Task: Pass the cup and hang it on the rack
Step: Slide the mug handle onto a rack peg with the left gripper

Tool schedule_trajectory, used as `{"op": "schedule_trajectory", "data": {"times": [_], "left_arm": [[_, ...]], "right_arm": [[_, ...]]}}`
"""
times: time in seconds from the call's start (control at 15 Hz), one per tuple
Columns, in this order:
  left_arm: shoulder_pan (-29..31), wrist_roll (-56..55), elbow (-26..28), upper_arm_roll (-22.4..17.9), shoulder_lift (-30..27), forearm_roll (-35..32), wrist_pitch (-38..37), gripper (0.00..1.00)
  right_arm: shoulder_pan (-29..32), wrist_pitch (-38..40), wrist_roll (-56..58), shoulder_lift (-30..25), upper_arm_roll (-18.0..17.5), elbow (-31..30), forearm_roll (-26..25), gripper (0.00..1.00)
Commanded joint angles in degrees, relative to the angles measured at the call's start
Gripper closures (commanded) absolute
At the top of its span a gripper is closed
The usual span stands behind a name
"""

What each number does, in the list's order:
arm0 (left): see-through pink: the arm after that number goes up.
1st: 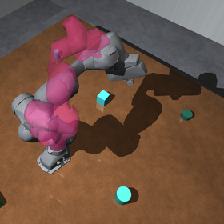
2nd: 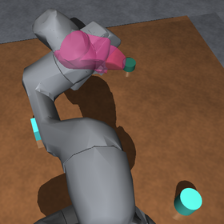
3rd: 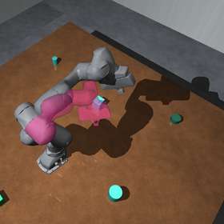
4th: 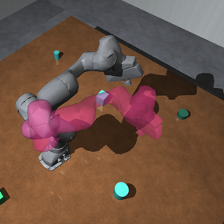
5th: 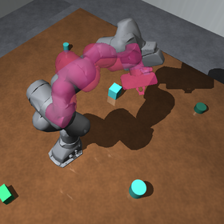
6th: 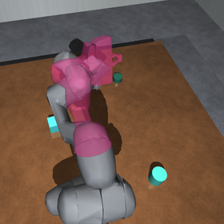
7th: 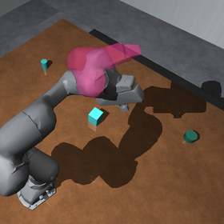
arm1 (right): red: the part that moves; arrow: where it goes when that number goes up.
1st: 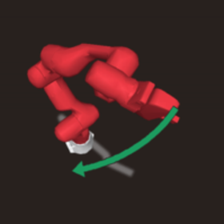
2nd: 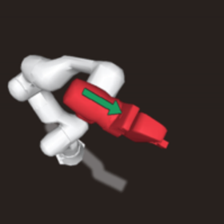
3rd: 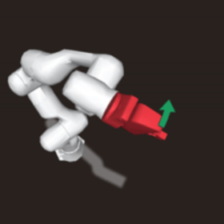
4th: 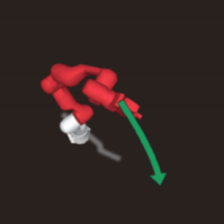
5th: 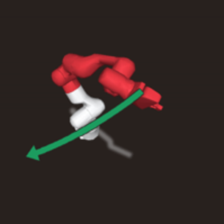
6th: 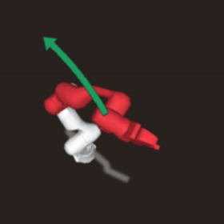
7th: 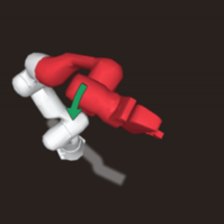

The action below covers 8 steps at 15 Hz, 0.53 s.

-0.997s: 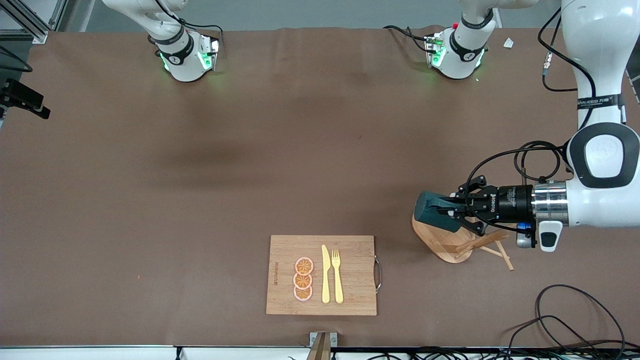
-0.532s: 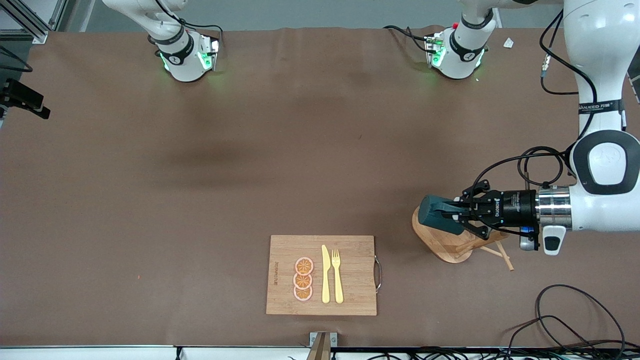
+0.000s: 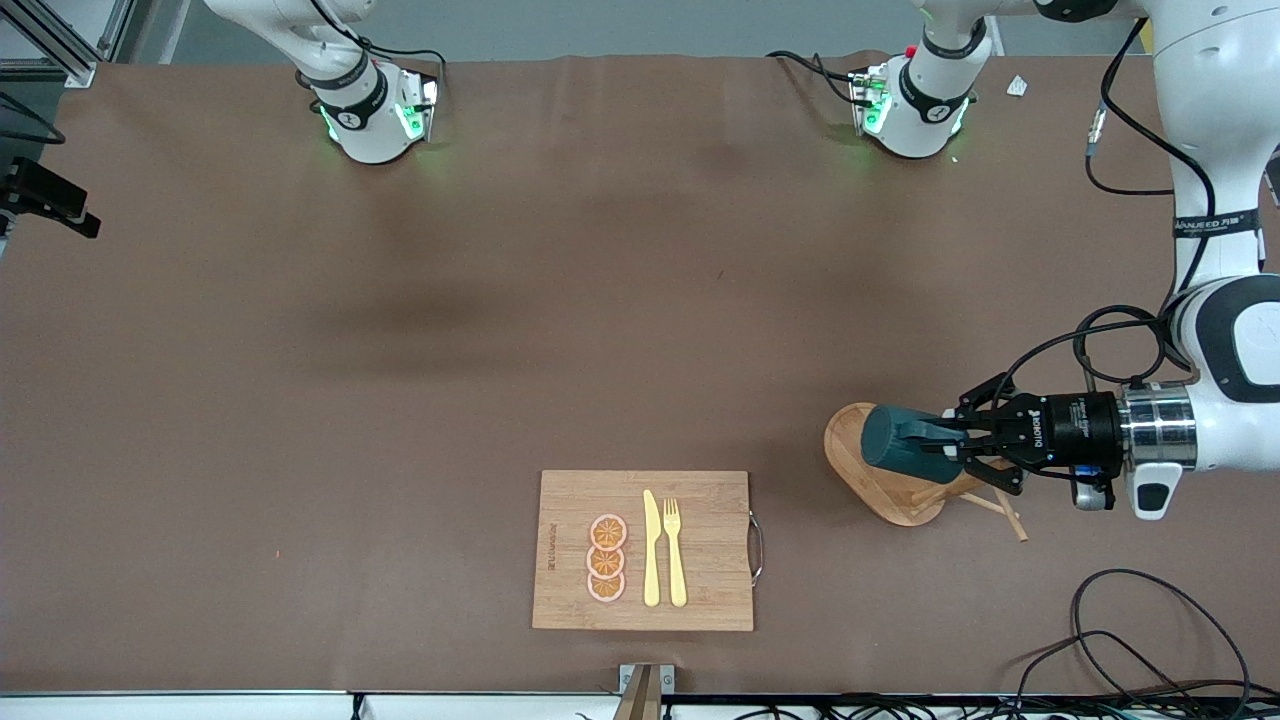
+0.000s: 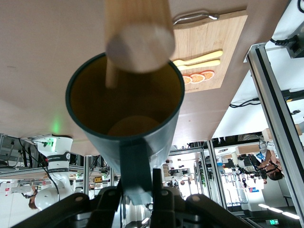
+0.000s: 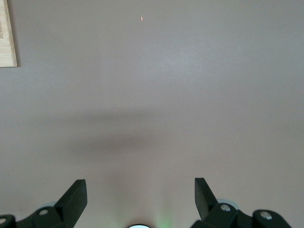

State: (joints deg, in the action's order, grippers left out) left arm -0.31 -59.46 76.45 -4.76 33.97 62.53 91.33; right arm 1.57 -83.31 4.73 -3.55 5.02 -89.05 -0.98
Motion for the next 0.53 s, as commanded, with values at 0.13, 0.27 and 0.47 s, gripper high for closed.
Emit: {"op": "schedule_trajectory", "data": {"times": [0.13, 0.27, 0.47], "left_arm": [[0.75, 1.45, -0.51, 0.19, 0.57, 1.02, -1.41, 1.00], [0.84, 3.63, -0.51, 0.10, 0.92, 0.14, -2.73, 1.00], [2.41, 6.98, -0.51, 0.28, 1.19, 0.14, -4.05, 1.00]], "right_arm": [[0.89, 0.07, 0.72, -1.19, -0.62, -1.04, 0.10, 0.00], [0.89, 0.07, 0.72, -1.19, -0.62, -1.04, 0.10, 0.00], [0.89, 0.07, 0.72, -1.19, -0.71, -1.04, 0.10, 0.00]]}}
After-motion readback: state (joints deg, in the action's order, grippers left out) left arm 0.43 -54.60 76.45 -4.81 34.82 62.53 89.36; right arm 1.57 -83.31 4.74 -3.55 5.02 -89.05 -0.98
